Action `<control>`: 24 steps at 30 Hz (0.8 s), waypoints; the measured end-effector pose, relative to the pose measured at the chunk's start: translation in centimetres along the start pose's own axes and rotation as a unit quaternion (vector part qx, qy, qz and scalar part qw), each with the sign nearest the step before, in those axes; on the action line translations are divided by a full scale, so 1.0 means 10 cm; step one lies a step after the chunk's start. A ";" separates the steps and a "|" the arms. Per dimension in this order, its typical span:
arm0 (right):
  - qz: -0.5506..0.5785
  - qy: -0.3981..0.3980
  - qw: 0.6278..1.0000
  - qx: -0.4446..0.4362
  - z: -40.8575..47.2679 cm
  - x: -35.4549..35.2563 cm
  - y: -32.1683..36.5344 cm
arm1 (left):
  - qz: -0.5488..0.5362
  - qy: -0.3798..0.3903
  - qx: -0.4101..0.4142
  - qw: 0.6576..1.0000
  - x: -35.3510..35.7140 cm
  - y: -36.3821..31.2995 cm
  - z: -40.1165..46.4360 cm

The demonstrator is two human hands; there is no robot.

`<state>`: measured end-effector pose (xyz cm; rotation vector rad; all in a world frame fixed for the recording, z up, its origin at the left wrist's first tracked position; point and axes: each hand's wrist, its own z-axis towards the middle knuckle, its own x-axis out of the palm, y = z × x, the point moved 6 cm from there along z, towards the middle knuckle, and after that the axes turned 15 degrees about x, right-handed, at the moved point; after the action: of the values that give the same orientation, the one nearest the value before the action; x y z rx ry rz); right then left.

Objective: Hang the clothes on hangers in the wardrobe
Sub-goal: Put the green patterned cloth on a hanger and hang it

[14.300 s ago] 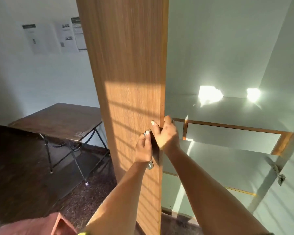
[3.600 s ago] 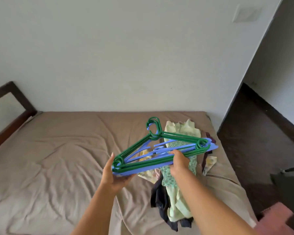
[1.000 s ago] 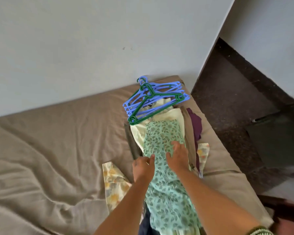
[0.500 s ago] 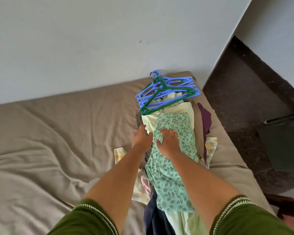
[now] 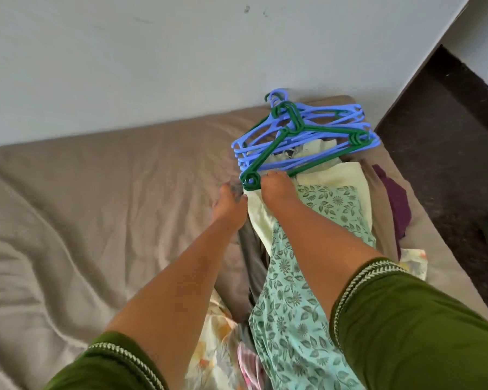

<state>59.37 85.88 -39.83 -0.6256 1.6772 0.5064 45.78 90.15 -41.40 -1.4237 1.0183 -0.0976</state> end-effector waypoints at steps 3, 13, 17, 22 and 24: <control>-0.080 0.000 0.997 -0.022 0.02 0.02 -0.01 | -0.023 -0.020 -0.004 1.000 0.00 0.11 0.06; -0.111 -0.042 0.987 -0.111 -0.29 -0.80 -0.14 | -0.108 -0.056 -0.026 0.992 -0.33 -0.47 -0.08; -0.118 -0.121 0.971 -0.171 -0.91 -1.20 0.00 | -0.150 -0.154 -0.050 0.975 -0.72 -0.92 -0.29; -0.102 -0.075 0.966 -0.226 -1.87 -1.35 0.07 | 0.017 -0.034 -0.083 0.996 -1.04 -1.30 -0.77; -0.116 -0.064 0.961 -0.244 -2.29 -1.40 0.09 | 0.046 0.066 -0.094 0.992 -0.97 -1.32 -1.11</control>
<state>43.69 73.77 -21.70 -1.1099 1.3372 0.7810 39.71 84.80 -23.33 -1.5546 1.2269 -0.0296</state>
